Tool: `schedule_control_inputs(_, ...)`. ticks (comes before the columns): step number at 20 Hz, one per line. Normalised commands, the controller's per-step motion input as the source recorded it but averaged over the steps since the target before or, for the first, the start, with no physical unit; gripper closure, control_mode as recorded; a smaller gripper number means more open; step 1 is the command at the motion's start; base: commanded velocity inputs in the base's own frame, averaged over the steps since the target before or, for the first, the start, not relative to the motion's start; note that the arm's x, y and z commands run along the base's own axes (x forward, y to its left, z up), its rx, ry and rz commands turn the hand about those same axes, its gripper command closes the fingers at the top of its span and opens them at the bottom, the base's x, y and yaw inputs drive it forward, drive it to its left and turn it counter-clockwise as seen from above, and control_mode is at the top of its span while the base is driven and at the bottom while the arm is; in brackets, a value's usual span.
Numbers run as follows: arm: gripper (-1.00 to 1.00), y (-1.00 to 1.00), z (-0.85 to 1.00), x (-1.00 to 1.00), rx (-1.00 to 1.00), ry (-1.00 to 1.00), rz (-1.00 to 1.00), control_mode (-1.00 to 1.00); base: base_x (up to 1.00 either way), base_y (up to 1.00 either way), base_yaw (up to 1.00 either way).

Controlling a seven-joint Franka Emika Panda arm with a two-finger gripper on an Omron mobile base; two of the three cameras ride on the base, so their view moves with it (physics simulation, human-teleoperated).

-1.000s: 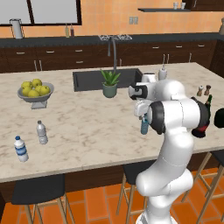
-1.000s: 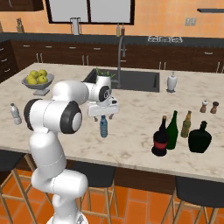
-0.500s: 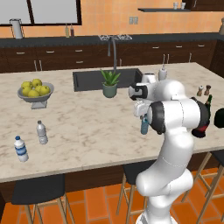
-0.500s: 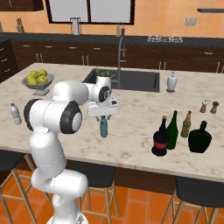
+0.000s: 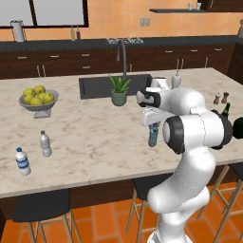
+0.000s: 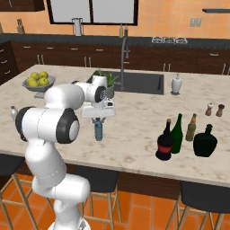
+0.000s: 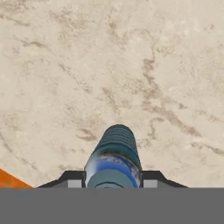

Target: Move the plastic bottles in the middle to the plastics group, and the glass bottles in the middle to the glass group.

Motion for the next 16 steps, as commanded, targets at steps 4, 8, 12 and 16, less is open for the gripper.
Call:
schedule_control_inputs(4,1.0,1.0,0.22,-0.27,0.0,0.0,0.06,-1.0,0.0,0.0,0.0)
schedule_control_inputs(8,1.0,1.0,0.16,-0.13,0.0,0.0,0.11,-1.0,0.0,0.0,0.0)
schedule_control_inputs(12,1.0,1.0,0.11,-0.03,0.0,0.04,0.16,-1.0,0.0,0.0,0.0)
schedule_control_inputs(16,1.0,1.0,0.1,0.0,0.02,0.06,0.17,-1.0,0.0,0.0,0.0)
